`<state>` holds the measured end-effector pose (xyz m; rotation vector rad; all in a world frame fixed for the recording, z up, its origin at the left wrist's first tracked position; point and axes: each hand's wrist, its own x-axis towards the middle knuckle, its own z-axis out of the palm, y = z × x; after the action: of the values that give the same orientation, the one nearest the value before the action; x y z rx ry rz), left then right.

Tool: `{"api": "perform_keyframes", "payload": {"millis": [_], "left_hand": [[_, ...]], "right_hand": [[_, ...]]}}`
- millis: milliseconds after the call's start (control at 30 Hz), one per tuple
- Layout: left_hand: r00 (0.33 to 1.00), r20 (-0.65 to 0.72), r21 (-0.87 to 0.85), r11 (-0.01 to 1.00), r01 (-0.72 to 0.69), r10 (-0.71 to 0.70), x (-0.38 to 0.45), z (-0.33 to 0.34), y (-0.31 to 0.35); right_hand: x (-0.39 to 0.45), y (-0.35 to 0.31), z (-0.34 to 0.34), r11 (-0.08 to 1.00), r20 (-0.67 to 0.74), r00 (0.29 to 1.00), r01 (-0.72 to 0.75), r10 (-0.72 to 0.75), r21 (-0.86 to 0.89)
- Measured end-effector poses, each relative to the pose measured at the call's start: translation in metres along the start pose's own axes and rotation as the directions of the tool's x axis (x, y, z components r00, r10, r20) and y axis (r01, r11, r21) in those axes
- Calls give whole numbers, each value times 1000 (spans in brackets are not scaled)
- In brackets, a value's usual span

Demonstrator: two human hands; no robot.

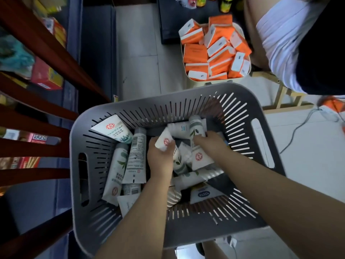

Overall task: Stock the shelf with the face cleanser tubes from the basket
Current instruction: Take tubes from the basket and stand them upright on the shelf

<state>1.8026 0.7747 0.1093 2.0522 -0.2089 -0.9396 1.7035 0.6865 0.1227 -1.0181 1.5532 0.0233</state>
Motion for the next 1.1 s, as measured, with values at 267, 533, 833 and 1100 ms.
{"api": "perform_keyframes", "payload": {"millis": [267, 533, 833, 1100], "left_hand": [[998, 39, -165, 986, -35, 42, -15, -54, 60], [988, 7, -181, 972, -147, 151, -71, -124, 136], [905, -256, -301, 862, -408, 339, -185, -205, 227], [765, -425, -396, 661, -638, 484, -319, -276, 279]], "right_hand": [[-53, -13, -26, 994, 184, 983, 44, -25, -101], [-138, -79, -59, 847, -12, 892, 424, -451, -321], [-274, -172, -106, 717, 44, 726, 664, -686, 212], [-416, -227, -84, 580, 322, 482, 670, -815, 463]]}}
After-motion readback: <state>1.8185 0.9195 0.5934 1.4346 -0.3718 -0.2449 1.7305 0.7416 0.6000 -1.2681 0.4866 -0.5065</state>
